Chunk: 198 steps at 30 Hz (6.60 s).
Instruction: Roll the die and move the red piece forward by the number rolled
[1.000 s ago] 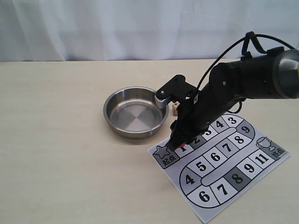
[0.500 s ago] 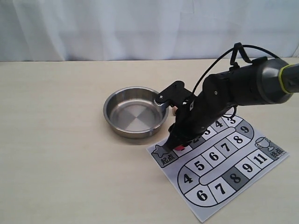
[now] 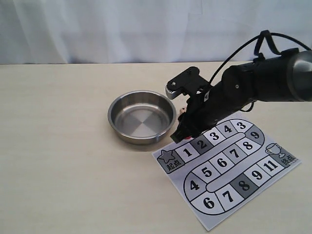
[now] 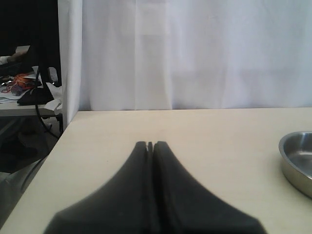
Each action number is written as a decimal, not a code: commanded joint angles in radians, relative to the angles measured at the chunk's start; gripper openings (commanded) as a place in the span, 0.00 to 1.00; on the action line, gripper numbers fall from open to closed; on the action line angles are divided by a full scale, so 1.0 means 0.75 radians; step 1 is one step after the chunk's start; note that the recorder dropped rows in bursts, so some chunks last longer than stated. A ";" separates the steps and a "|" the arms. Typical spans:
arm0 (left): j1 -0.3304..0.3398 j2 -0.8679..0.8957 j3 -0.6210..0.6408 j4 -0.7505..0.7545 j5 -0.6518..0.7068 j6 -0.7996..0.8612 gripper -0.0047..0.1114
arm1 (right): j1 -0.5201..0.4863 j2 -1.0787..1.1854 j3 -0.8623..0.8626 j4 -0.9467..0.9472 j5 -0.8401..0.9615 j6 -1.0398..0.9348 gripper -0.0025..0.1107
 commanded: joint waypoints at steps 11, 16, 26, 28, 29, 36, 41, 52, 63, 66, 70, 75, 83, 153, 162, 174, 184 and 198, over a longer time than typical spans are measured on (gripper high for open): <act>0.000 -0.001 -0.007 -0.002 -0.015 -0.003 0.04 | -0.131 -0.019 0.002 -0.010 0.003 0.108 0.06; 0.000 -0.001 -0.007 -0.002 -0.013 -0.003 0.04 | -0.131 0.017 0.005 -0.010 0.003 0.121 0.06; 0.000 -0.001 -0.007 -0.002 -0.013 -0.003 0.04 | -0.131 0.166 0.005 -0.010 0.037 0.153 0.06; 0.000 -0.001 -0.007 -0.002 -0.013 -0.003 0.04 | -0.131 0.169 0.005 -0.010 0.037 0.153 0.06; 0.000 -0.001 -0.007 -0.002 -0.013 -0.003 0.04 | -0.131 0.167 0.005 -0.010 0.039 0.153 0.06; 0.000 -0.001 -0.007 -0.002 -0.013 -0.003 0.04 | -0.131 0.167 0.005 0.037 0.039 0.156 0.30; 0.000 -0.001 -0.007 -0.002 -0.016 -0.003 0.04 | -0.131 0.167 0.005 0.066 0.039 0.156 0.52; 0.000 -0.001 -0.007 -0.002 -0.016 -0.003 0.04 | -0.131 0.129 0.002 0.066 0.015 0.156 0.54; 0.000 -0.001 -0.007 -0.002 -0.016 -0.003 0.04 | -0.134 -0.047 0.002 0.060 0.015 0.156 0.54; 0.000 -0.001 -0.007 -0.002 -0.016 -0.003 0.04 | -0.137 -0.103 0.002 0.060 0.009 0.156 0.54; 0.000 -0.001 -0.007 -0.002 -0.012 -0.003 0.04 | -0.137 -0.153 0.002 0.060 0.009 0.194 0.53; 0.000 -0.001 -0.007 -0.002 -0.012 -0.003 0.04 | -0.137 -0.190 0.002 0.056 0.009 0.217 0.37; 0.000 -0.001 -0.007 -0.002 -0.012 -0.003 0.04 | -0.151 -0.198 0.002 -0.098 0.023 0.278 0.06; 0.000 -0.001 -0.007 -0.002 -0.015 -0.003 0.04 | -0.628 -2.218 0.002 -0.085 0.958 0.293 0.06; 0.000 -0.001 -0.007 -0.002 -0.015 -0.003 0.04 | -0.628 -2.443 0.002 -0.085 1.009 0.293 0.06; 0.000 -0.001 -0.007 -0.002 -0.013 -0.003 0.04 | -0.628 -2.466 0.005 -0.085 1.002 0.290 0.06; 0.000 -0.001 -0.007 -0.002 -0.013 -0.003 0.04 | -0.555 -2.466 0.005 -0.084 0.993 0.290 0.06; 0.000 -0.001 -0.007 -0.002 -0.013 -0.003 0.04 | -0.520 -2.466 0.011 -0.089 0.999 0.288 0.06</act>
